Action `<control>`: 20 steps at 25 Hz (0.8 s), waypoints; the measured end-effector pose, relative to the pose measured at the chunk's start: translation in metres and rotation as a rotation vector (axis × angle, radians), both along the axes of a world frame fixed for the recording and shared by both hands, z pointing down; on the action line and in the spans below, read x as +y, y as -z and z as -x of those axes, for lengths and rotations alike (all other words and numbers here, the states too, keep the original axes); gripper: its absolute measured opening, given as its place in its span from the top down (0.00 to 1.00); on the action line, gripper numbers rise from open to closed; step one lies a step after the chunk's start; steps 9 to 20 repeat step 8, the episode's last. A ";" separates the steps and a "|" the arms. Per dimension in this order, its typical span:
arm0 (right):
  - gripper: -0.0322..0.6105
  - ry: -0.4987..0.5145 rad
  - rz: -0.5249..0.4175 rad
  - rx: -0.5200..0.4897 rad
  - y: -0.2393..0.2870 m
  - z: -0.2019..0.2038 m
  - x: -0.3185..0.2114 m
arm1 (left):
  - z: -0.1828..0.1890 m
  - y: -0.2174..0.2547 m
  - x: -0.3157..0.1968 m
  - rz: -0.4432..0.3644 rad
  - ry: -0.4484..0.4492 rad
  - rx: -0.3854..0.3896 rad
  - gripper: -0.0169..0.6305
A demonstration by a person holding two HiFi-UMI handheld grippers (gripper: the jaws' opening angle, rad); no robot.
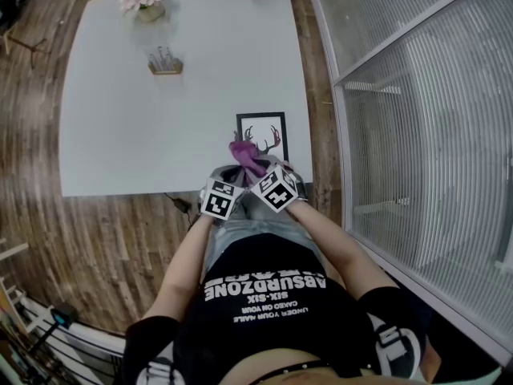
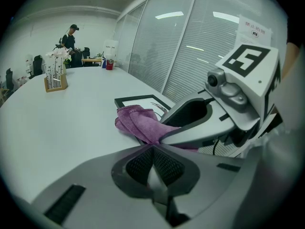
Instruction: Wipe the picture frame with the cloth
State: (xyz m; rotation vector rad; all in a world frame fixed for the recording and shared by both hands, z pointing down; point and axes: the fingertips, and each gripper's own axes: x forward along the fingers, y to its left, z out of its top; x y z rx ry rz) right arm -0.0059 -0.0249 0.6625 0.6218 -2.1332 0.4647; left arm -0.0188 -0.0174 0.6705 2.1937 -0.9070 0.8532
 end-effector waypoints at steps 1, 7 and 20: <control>0.78 0.001 -0.001 -0.002 0.000 0.000 0.000 | 0.000 0.000 0.000 -0.001 0.000 -0.001 0.95; 0.78 0.001 -0.002 -0.003 0.000 0.000 0.001 | 0.000 -0.001 0.001 0.000 -0.001 -0.007 0.95; 0.78 0.001 -0.002 -0.003 -0.001 0.000 0.001 | 0.000 -0.002 0.001 0.000 -0.001 -0.008 0.95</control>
